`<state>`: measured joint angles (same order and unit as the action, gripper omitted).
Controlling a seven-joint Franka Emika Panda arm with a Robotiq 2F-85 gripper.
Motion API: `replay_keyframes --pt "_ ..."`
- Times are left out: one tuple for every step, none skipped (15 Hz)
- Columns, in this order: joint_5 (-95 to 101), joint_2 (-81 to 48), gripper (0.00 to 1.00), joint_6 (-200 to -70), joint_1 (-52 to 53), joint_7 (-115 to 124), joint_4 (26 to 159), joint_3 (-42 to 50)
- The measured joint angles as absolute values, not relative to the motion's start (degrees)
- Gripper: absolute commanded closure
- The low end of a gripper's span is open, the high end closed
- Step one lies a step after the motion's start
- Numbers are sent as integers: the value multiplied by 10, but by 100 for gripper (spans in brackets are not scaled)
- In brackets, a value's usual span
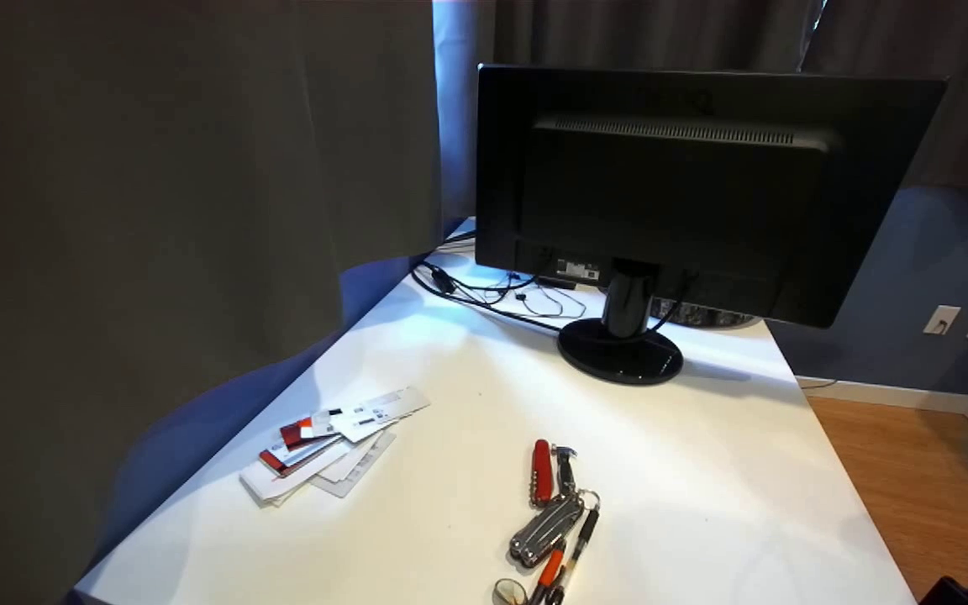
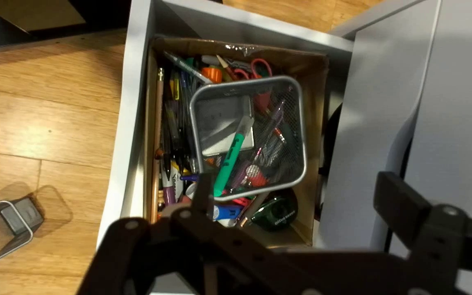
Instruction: Transfer a sharpie from the open drawer to the desk surface
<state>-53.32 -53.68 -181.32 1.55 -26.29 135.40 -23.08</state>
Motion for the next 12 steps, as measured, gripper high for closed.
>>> replay_keyframes --pt "-533 -543 0 -1814 14 -263 1353 -232" --pt "-533 -551 0 -1816 11 -263 1352 -234" --pt "-533 -560 0 -1818 6 -264 1349 -238" --pt "-533 -569 0 -1819 -1 -265 1345 -242" --pt "-533 -579 3 -1822 -9 -266 1340 -248" --pt "-533 -589 6 -1826 -17 -266 1335 -252" --pt "-533 -599 10 -1831 -23 -266 1329 -256" --pt "-533 -609 20 -1841 -27 -266 1323 -257" --pt "-533 -619 21 -1851 -29 -266 1316 -258" --pt "-533 -629 22 -1861 -31 -266 1310 -258" --pt "-533 -639 29 -1872 -33 -266 1305 -258" --pt "-533 -648 33 -1881 -34 -266 1299 -258"
